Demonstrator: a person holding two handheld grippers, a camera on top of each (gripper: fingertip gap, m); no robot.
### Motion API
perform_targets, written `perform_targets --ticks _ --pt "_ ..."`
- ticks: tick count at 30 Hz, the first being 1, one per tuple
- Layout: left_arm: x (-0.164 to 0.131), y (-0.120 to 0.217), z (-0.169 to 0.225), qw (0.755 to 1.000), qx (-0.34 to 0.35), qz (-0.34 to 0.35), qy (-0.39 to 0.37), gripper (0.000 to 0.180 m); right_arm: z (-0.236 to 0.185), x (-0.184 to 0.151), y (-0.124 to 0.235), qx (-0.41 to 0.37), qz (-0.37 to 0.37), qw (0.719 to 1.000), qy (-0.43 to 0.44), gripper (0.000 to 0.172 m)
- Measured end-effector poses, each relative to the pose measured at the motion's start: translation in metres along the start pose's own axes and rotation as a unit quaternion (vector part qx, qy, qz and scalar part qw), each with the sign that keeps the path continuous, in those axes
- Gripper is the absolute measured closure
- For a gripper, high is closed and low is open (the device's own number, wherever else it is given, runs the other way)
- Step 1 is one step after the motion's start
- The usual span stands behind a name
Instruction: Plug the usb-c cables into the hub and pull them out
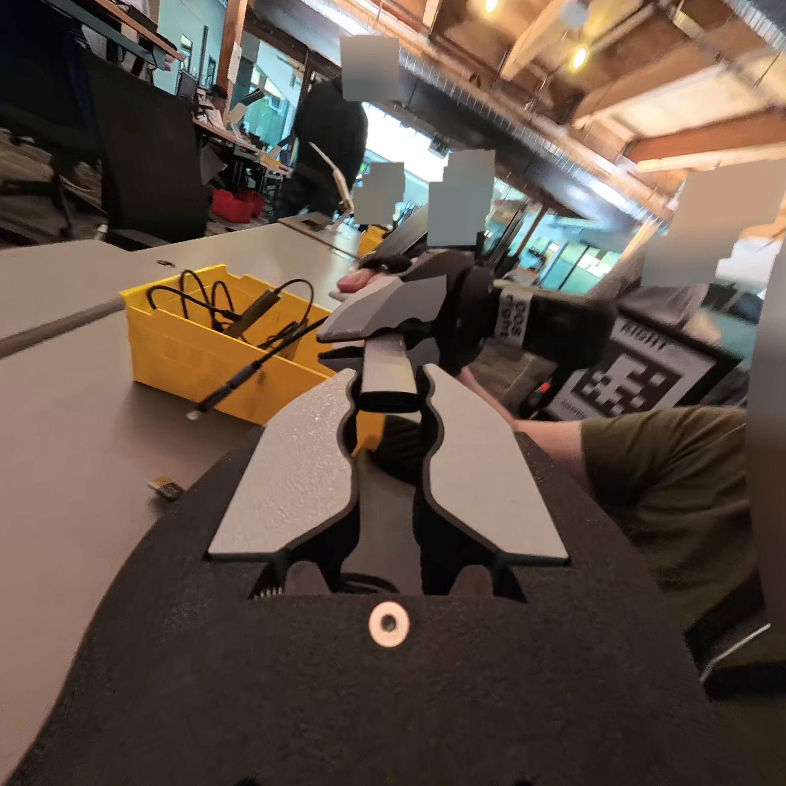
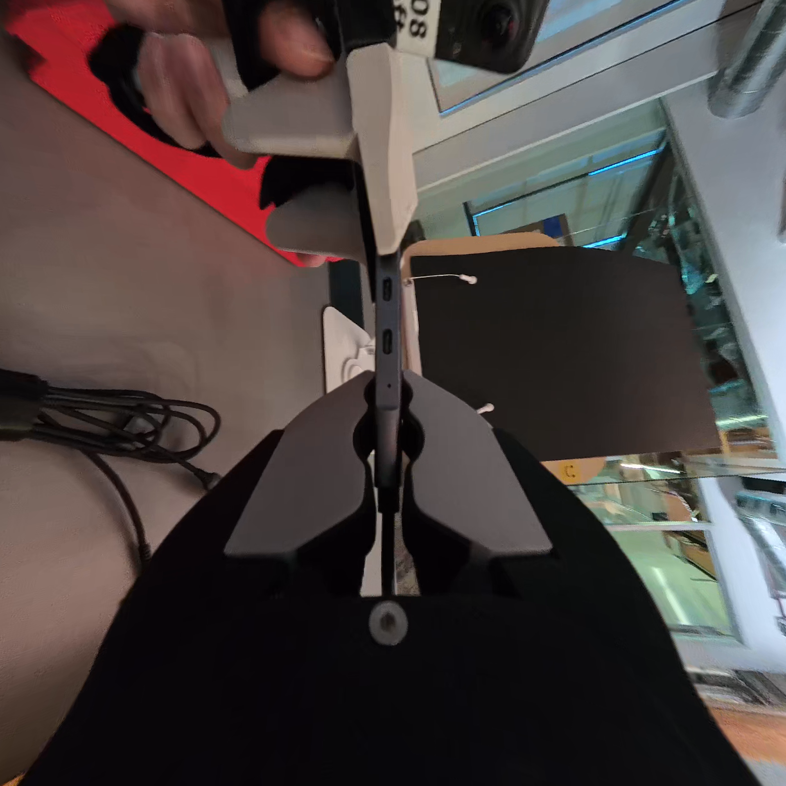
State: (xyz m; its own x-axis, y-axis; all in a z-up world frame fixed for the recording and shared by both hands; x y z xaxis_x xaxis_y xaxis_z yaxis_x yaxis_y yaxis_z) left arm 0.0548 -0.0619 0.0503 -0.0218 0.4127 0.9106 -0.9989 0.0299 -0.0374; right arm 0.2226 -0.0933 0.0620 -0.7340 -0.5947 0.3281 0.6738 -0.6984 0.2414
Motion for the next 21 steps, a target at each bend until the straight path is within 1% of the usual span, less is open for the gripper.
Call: perform_targets --ticks 2,5,7,11,15,16,17,21 --pt "0.000 0.000 0.005 0.998 0.020 -0.024 -0.055 0.156 0.000 0.000 0.002 0.015 0.004 1.000 -0.009 0.164" --pt "0.001 0.000 0.014 0.994 0.029 -0.052 -0.097 0.146 -0.001 0.002 0.002 0.024 0.009 1.000 -0.005 0.164" --pt "0.001 -0.001 0.018 0.993 0.026 -0.057 -0.103 0.145 -0.003 0.004 0.002 0.023 0.013 1.000 0.010 0.164" --pt "-0.002 -0.005 0.020 0.994 0.015 -0.063 -0.091 0.145 -0.005 0.008 0.002 0.002 0.014 0.999 0.039 0.164" --pt "-0.003 -0.007 0.022 0.991 0.019 -0.063 -0.118 0.146 -0.005 0.011 0.002 -0.010 0.023 0.998 0.051 0.164" --pt "-0.004 -0.008 0.022 0.989 0.028 -0.066 -0.127 0.152 -0.006 0.011 0.002 -0.011 0.026 0.998 0.054 0.164" --pt "-0.005 -0.008 0.022 0.987 0.038 -0.070 -0.138 0.154 -0.007 0.011 0.001 -0.008 0.027 0.998 0.056 0.164" --pt "-0.006 -0.009 0.024 0.982 0.055 -0.078 -0.163 0.155 -0.008 0.010 0.001 -0.012 0.027 0.997 0.068 0.164"
Point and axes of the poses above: each gripper's, where its closed fingertips meet, y back along the fingers, x out of its top, z = x × y across the jaws, the point moved 9 cm from there along y, back along the fingers, and after that the axes turned 3 degrees about x, right-handed, at the moved point
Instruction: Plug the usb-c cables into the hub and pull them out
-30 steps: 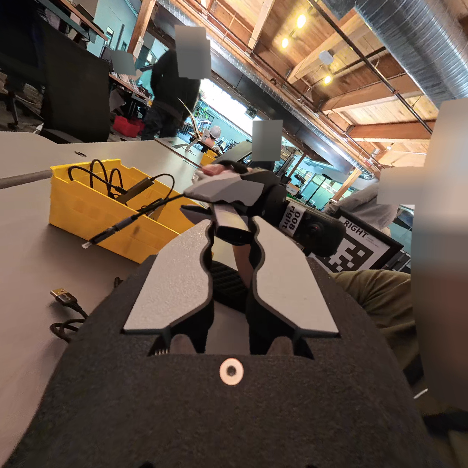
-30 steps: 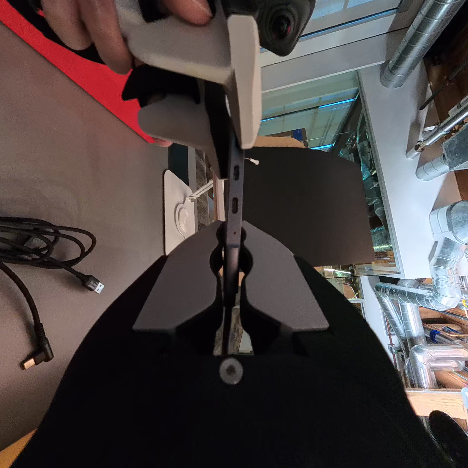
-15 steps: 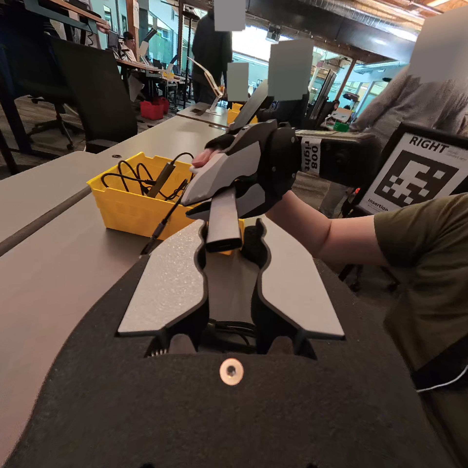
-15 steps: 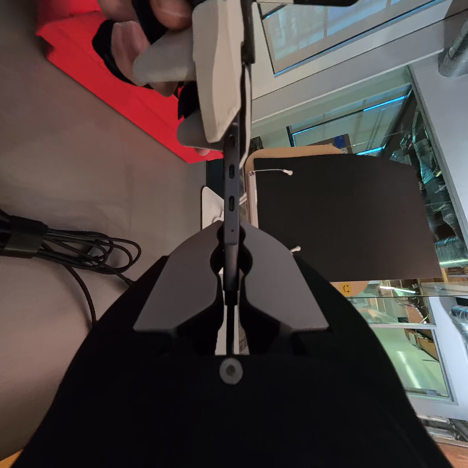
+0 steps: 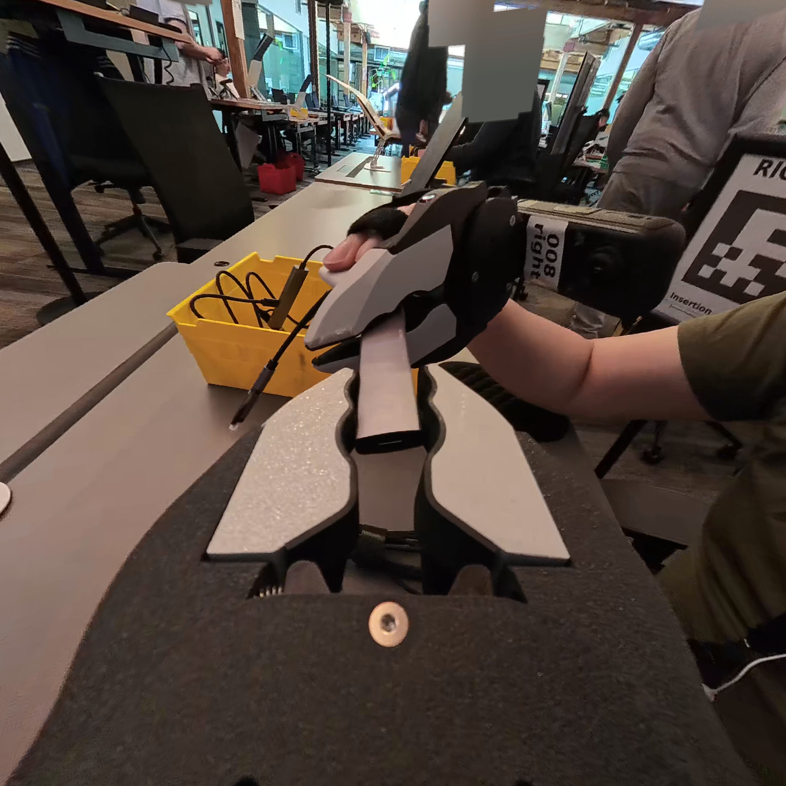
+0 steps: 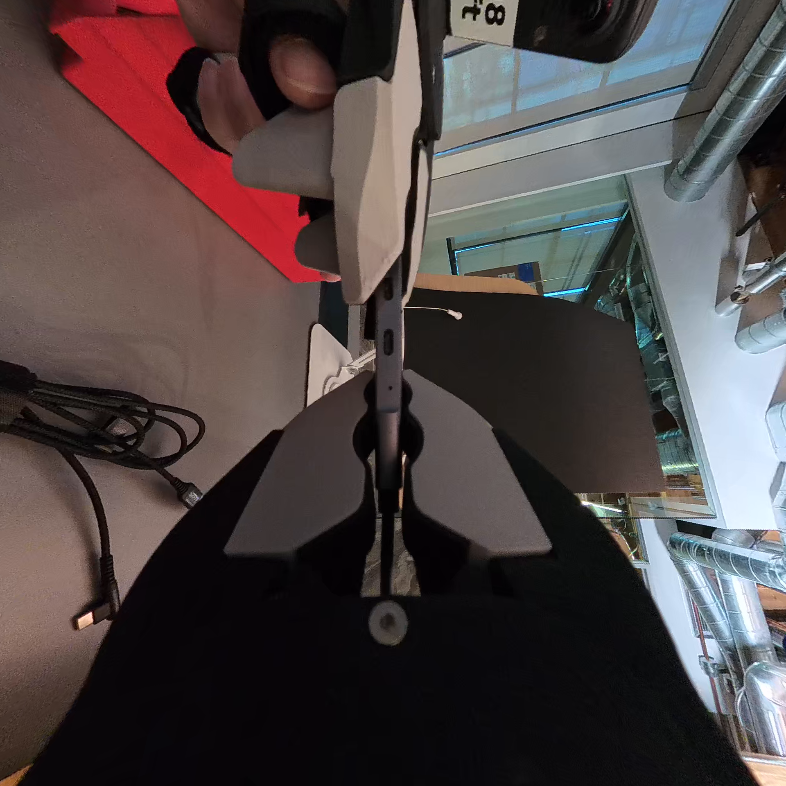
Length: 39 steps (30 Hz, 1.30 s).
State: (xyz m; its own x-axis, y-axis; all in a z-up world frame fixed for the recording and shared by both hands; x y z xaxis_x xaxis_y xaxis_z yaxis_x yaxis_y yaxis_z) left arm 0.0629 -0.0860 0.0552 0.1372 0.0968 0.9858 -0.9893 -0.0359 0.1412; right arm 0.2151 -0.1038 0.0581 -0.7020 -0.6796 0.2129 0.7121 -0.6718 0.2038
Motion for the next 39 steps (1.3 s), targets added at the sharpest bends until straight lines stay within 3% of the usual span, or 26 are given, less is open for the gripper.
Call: perform_targets --ticks 5,13,17,32,39 --pt "0.001 0.001 0.001 1.000 -0.003 0.002 0.008 0.155 0.000 0.001 0.001 -0.008 0.011 1.000 0.000 0.164" --pt "-0.008 -0.009 -0.009 0.991 -0.012 0.037 0.131 0.155 -0.001 -0.007 -0.005 -0.002 -0.019 1.000 -0.019 0.159" --pt "-0.011 -0.005 -0.018 0.987 -0.003 0.052 0.153 0.155 -0.002 -0.008 -0.008 -0.002 -0.029 0.999 -0.017 0.153" --pt "-0.006 0.012 -0.027 0.989 0.041 0.056 0.133 0.155 0.002 -0.006 -0.006 -0.018 -0.016 0.999 -0.036 0.151" --pt "-0.006 0.024 -0.038 0.981 0.078 0.083 0.160 0.155 0.008 -0.005 0.000 -0.026 0.003 0.998 -0.065 0.151"
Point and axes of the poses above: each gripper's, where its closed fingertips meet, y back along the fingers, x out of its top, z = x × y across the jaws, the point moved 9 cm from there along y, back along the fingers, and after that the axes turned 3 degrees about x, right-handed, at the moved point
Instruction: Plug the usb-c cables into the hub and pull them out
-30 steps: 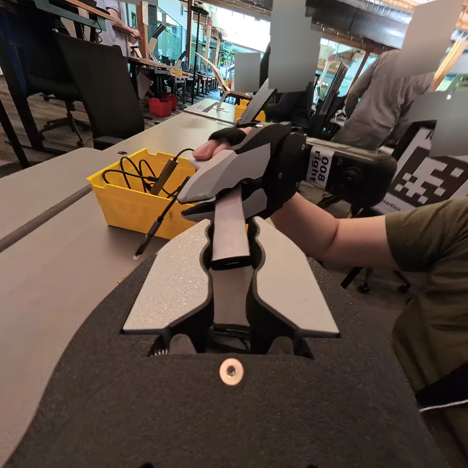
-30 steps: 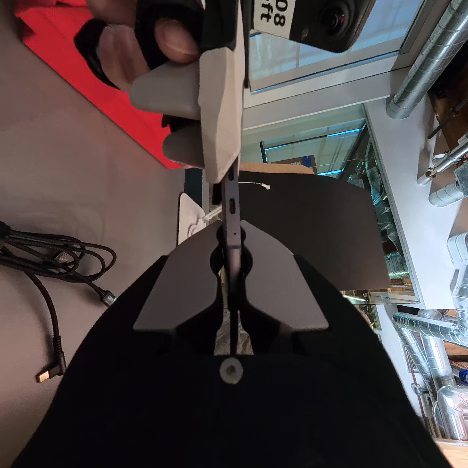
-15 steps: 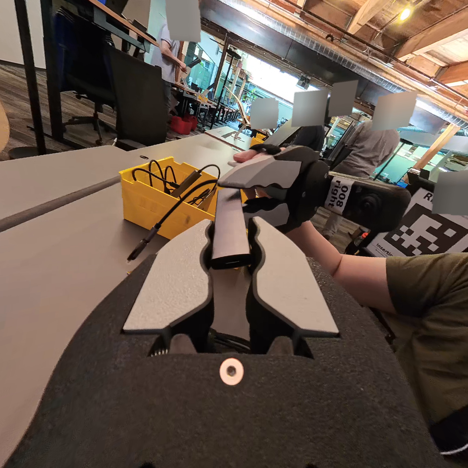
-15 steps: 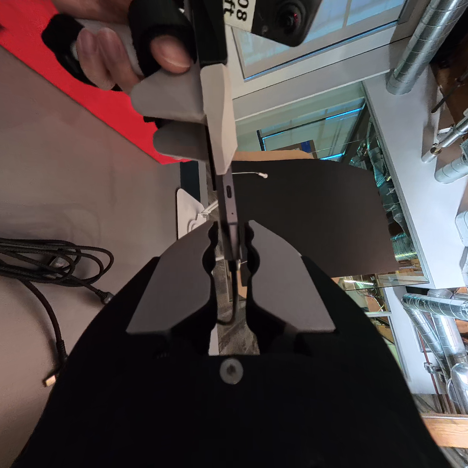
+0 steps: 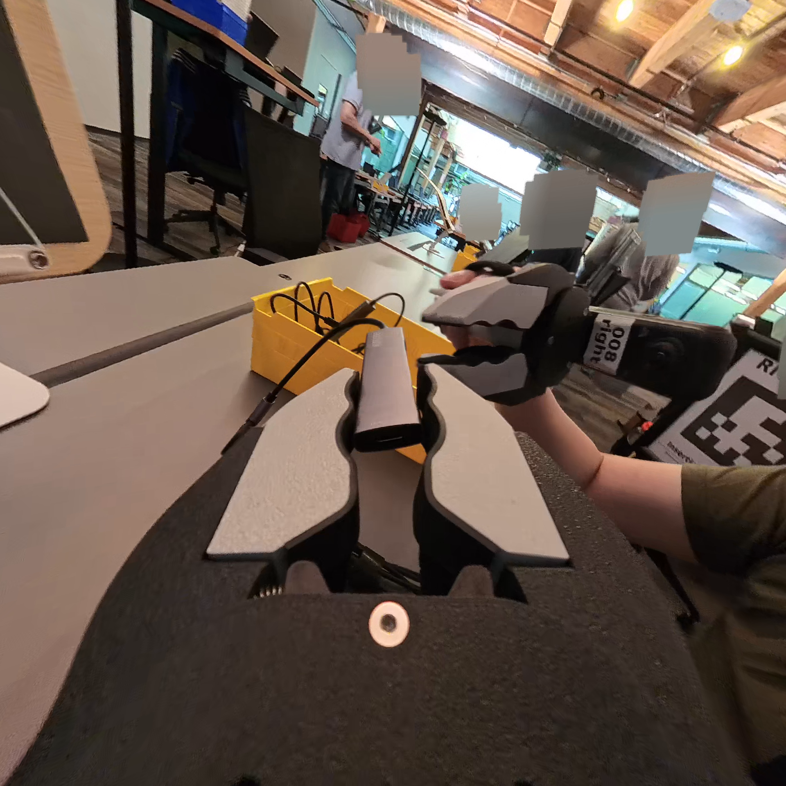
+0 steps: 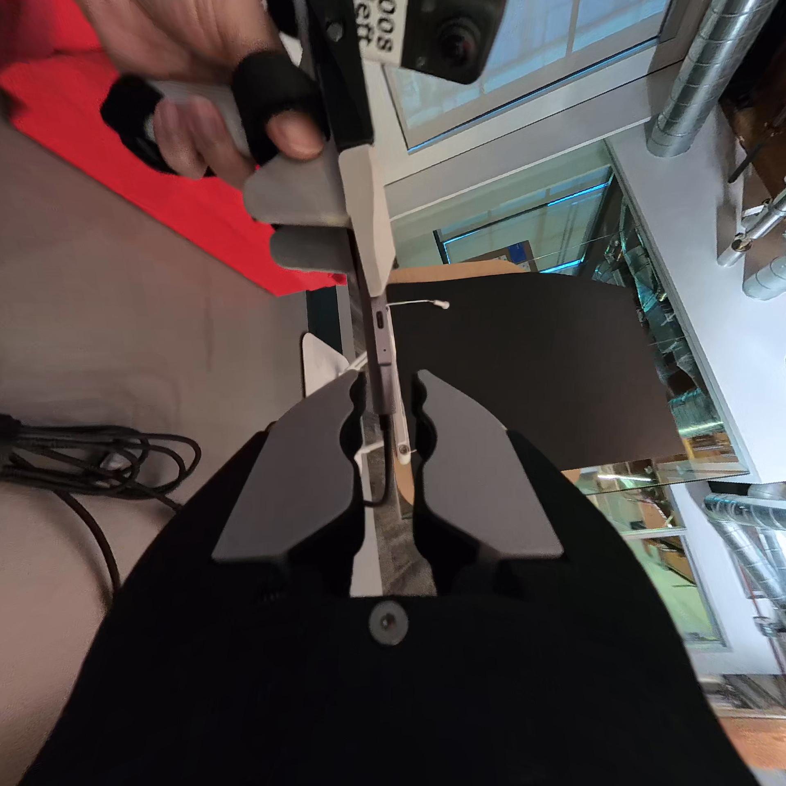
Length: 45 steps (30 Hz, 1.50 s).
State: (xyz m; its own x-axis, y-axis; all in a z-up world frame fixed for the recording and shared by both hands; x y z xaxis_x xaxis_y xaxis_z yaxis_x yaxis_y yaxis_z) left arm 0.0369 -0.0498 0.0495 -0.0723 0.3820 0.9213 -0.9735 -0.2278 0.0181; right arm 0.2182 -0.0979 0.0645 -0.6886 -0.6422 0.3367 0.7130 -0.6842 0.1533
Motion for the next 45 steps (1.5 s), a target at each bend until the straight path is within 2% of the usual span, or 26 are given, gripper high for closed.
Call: perform_targets --ticks 6,10,12,14,16,19,22,24,26,28,29,30,32,34,37,39,40,41,42,45 --pt "0.012 0.018 -0.010 0.999 0.024 0.043 0.022 0.155 0.019 0.005 0.013 0.004 0.035 0.992 -0.119 0.157" --pt "0.022 0.032 -0.012 0.996 0.054 0.068 0.012 0.155 0.030 -0.002 0.015 0.031 -0.007 0.965 -0.259 0.158" --pt "0.027 0.038 -0.012 0.995 0.063 0.078 0.002 0.155 0.031 -0.008 0.013 0.036 -0.069 0.945 -0.319 0.161" --pt "0.032 0.045 -0.010 0.993 0.076 0.083 -0.013 0.155 0.024 -0.015 0.011 0.057 -0.134 0.909 -0.391 0.161" --pt "0.038 0.051 -0.007 0.992 0.085 0.091 -0.025 0.155 0.006 -0.022 0.007 0.077 -0.185 0.855 -0.478 0.159" --pt "0.045 0.060 -0.003 0.990 0.085 0.108 -0.031 0.155 -0.036 -0.033 0.001 0.051 -0.221 0.771 -0.595 0.163" --pt "0.048 0.066 -0.001 0.990 0.071 0.122 -0.023 0.155 -0.075 -0.047 -0.004 0.000 -0.315 0.720 -0.618 0.167" --pt "0.048 0.067 -0.003 0.990 0.075 0.117 -0.025 0.155 -0.092 -0.055 -0.007 -0.013 -0.362 0.676 -0.642 0.167" --pt "0.046 0.067 -0.006 0.991 0.087 0.100 -0.029 0.155 -0.104 -0.059 -0.012 -0.004 -0.352 0.624 -0.698 0.166" --pt "0.044 0.064 -0.007 0.993 0.080 0.083 -0.029 0.155 -0.110 -0.056 -0.018 0.018 -0.287 0.586 -0.757 0.166" --pt "0.043 0.063 -0.006 0.994 0.075 0.079 -0.027 0.155 -0.107 -0.047 -0.022 0.028 -0.230 0.586 -0.777 0.165" --pt "0.043 0.062 -0.006 0.994 0.070 0.077 -0.026 0.155 -0.102 -0.036 -0.024 0.029 -0.174 0.602 -0.779 0.162" --pt "0.041 0.060 -0.006 0.995 0.059 0.071 -0.023 0.155 -0.087 -0.010 -0.027 0.002 -0.097 0.676 -0.730 0.142" --pt "0.039 0.057 -0.007 0.997 0.047 0.063 -0.013 0.155 -0.075 0.014 -0.031 -0.036 -0.071 0.760 -0.645 0.108" --pt "0.033 0.049 -0.008 0.999 0.024 0.039 -0.001 0.155 -0.060 0.045 -0.043 -0.063 -0.041 0.860 -0.504 0.105" --pt "0.029 0.044 -0.008 1.000 0.013 0.023 0.006 0.155 -0.056 0.057 -0.057 -0.067 -0.029 0.907 -0.414 0.113" --pt "0.027 0.041 -0.008 1.000 0.008 0.019 0.009 0.155 -0.056 0.057 -0.065 -0.059 -0.041 0.922 -0.381 0.119" --pt "0.026 0.039 -0.007 1.000 -0.002 0.018 0.007 0.155 -0.058 0.055 -0.072 -0.036 -0.063 0.932 -0.356 0.147" --pt "0.025 0.038 -0.007 1.000 -0.008 0.013 -0.006 0.155 -0.060 0.053 -0.076 -0.016 -0.077 0.936 -0.342 0.158" --pt "0.023 0.048 -0.004 0.992 -0.032 -0.042 -0.114 0.151 -0.052 0.042 -0.067 0.034 -0.047 0.921 -0.386 0.161"
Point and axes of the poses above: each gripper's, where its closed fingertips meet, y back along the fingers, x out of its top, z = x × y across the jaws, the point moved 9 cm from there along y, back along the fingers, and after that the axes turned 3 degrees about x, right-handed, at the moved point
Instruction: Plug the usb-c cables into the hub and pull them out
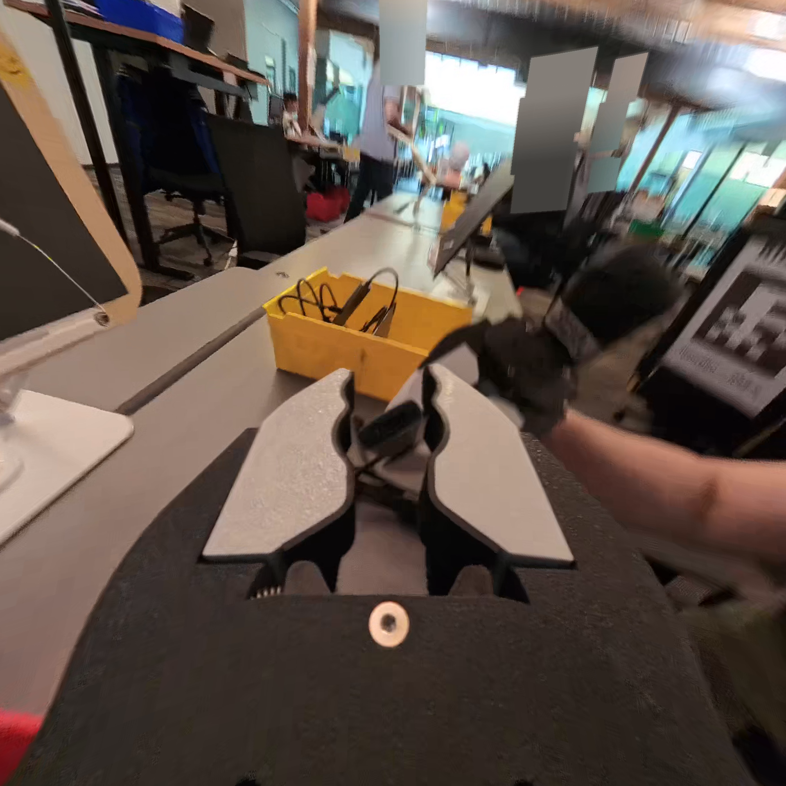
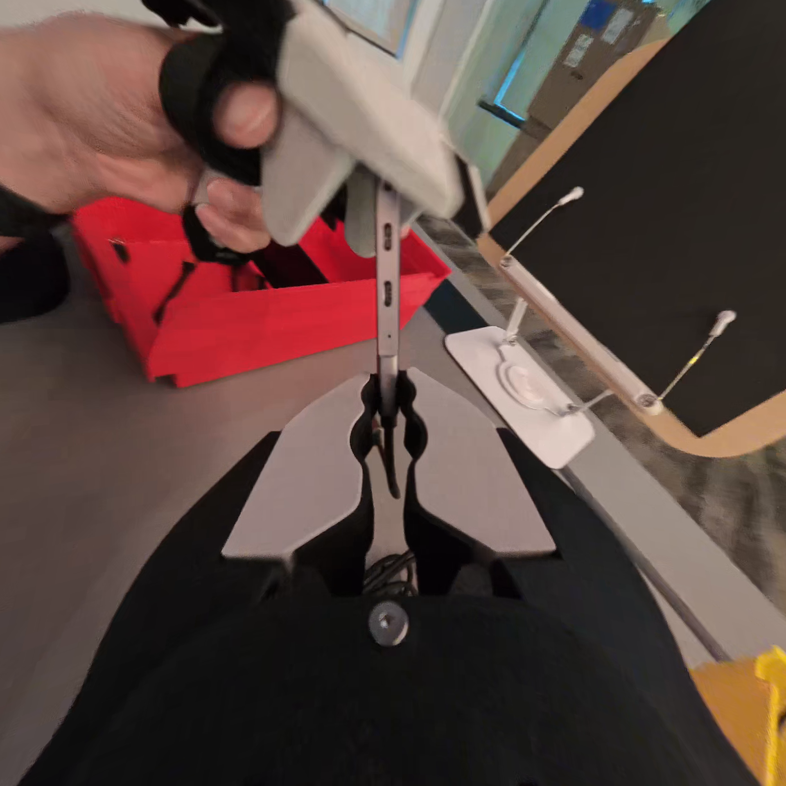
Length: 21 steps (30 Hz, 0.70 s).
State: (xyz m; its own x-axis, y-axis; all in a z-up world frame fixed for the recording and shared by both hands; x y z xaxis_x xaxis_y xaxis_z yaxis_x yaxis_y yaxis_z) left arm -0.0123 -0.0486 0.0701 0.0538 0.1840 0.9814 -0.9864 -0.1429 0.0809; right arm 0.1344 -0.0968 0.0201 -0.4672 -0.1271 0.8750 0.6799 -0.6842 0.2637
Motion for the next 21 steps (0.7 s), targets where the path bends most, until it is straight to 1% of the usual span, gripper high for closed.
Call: perform_targets --ticks 1,2,4,5,8,10,12,13,17,21 --pt "0.000 0.006 0.001 0.999 0.015 -0.017 -0.042 0.141 0.005 -0.001 0.007 0.016 0.010 1.000 -0.008 0.161" --pt "0.000 0.011 0.003 0.995 0.036 -0.024 -0.089 0.138 0.010 -0.003 0.015 0.023 0.017 1.000 -0.001 0.161" --pt "-0.002 0.017 0.015 0.979 0.039 -0.031 -0.195 0.139 0.016 -0.004 0.031 0.059 0.030 0.997 0.034 0.162" --pt "-0.002 0.015 0.021 0.971 0.042 -0.026 -0.235 0.140 0.017 -0.003 0.037 0.078 0.028 0.995 0.050 0.162" --pt "-0.006 0.002 0.041 0.950 0.010 -0.017 -0.312 0.145 0.018 0.001 0.048 0.105 -0.021 0.988 0.116 0.162" --pt "-0.012 -0.009 0.047 0.937 0.011 -0.040 -0.348 0.144 0.018 0.004 0.053 0.115 -0.049 0.980 0.154 0.162" --pt "-0.020 -0.017 0.048 0.924 0.018 -0.080 -0.375 0.144 0.019 0.008 0.058 0.119 -0.052 0.975 0.179 0.162" --pt "-0.023 -0.019 0.048 0.919 0.017 -0.090 -0.383 0.147 0.019 0.010 0.061 0.121 -0.051 0.973 0.190 0.162" --pt "-0.027 -0.026 0.057 0.913 -0.013 -0.067 -0.403 0.165 0.021 0.012 0.069 0.130 -0.060 0.964 0.224 0.162" --pt "-0.029 -0.029 0.060 0.908 -0.013 -0.078 -0.411 0.162 0.023 0.009 0.071 0.131 -0.076 0.959 0.240 0.162"
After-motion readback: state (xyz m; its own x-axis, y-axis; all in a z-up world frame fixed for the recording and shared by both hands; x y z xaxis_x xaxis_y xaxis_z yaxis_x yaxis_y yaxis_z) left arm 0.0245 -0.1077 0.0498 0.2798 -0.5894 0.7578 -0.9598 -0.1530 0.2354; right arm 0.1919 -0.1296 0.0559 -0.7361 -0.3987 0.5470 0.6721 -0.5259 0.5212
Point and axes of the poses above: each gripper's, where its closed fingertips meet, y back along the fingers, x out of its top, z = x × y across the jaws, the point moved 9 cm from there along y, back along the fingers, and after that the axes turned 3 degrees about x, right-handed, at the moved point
